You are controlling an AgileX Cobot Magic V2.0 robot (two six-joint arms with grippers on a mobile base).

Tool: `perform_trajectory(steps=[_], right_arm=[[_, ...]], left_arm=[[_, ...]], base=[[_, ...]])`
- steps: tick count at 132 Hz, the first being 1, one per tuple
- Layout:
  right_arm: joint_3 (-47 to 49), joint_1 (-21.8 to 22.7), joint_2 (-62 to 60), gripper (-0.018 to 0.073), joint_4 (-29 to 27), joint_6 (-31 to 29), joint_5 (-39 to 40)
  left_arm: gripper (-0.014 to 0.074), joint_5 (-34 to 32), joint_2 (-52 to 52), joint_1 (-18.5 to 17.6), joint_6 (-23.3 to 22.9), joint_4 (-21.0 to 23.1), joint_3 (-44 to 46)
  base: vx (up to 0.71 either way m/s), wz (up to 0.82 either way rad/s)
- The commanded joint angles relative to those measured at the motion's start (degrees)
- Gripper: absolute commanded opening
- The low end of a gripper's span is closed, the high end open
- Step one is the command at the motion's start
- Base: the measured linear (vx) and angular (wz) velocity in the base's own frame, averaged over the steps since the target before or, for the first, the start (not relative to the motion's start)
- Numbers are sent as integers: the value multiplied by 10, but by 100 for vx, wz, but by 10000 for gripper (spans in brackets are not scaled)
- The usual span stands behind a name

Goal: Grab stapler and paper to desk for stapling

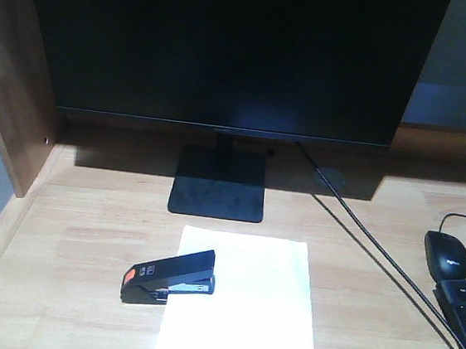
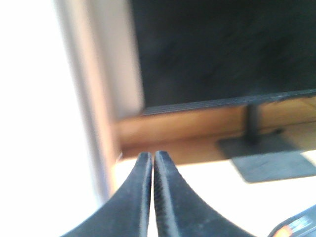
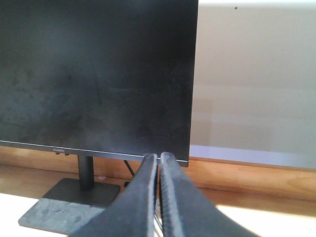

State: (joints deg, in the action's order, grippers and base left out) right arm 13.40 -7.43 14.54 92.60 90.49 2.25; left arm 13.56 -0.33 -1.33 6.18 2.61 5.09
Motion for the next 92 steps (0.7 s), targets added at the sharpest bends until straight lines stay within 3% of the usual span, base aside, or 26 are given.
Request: perform_trajectory(steps=[1, 26, 92], right_arm=[[16, 0, 5, -7, 11, -2, -5], [16, 0, 5, -7, 11, -2, -5], [16, 0, 5, -7, 11, -2, -5]], left_arm=[[-6, -43, -15, 15, -7, 15, -13], [-6, -95, -13, 20, -7, 24, -72], [-6, -82, -13, 20, -7, 27, -70]], base=[[0, 0], [0, 0], [0, 0]])
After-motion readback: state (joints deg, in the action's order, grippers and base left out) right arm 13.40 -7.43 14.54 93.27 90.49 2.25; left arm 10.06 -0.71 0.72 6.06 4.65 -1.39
